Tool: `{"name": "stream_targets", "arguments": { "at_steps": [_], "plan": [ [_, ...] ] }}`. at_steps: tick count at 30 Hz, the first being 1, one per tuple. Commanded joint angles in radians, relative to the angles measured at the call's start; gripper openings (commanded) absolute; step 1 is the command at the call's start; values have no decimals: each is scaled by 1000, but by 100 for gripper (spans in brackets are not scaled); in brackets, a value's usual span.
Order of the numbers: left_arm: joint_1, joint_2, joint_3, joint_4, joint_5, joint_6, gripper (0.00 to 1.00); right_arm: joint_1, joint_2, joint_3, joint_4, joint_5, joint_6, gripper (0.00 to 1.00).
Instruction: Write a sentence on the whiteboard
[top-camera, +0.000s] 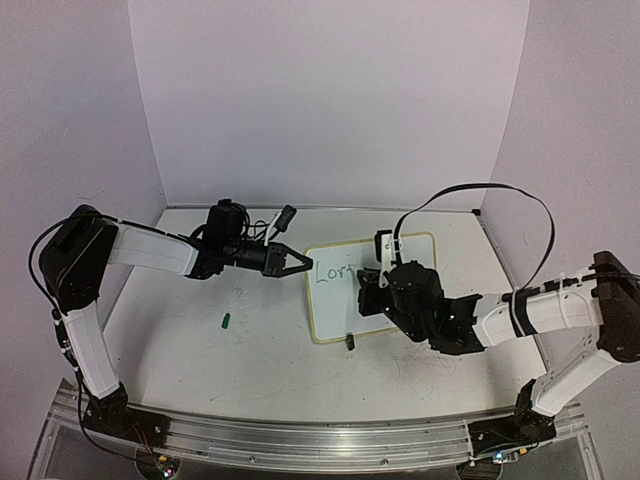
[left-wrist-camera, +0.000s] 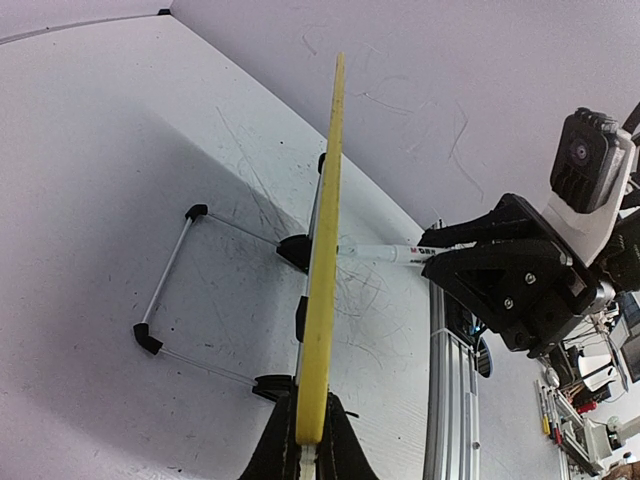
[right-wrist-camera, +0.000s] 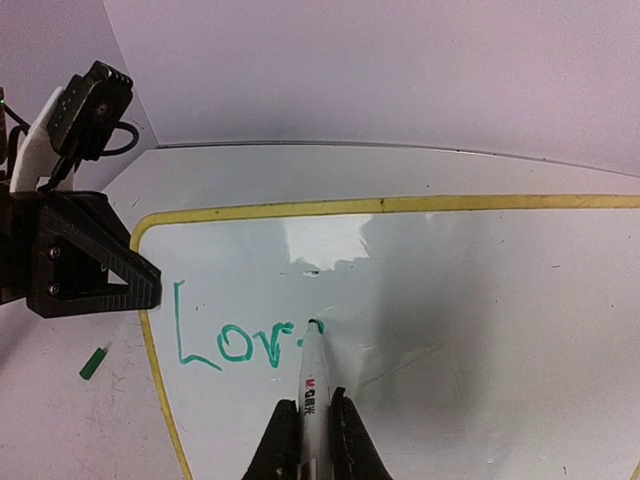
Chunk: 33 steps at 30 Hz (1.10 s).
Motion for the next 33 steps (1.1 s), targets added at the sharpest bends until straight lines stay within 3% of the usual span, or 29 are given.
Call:
{"name": "stream_targets", "arguments": {
  "at_steps": [1, 21, 33],
  "plan": [
    [-17, -24, -9, 16, 34, 14, 0, -9, 21, 30, 13, -13, -9, 0],
    [-17, -21, -8, 16, 35, 14, 0, -4, -6, -44, -21, -41, 46, 0],
    [-17, -17, -9, 16, 32, 16, 0, -3, -88, -48, -63, 28, 49, 0]
  ]
}}
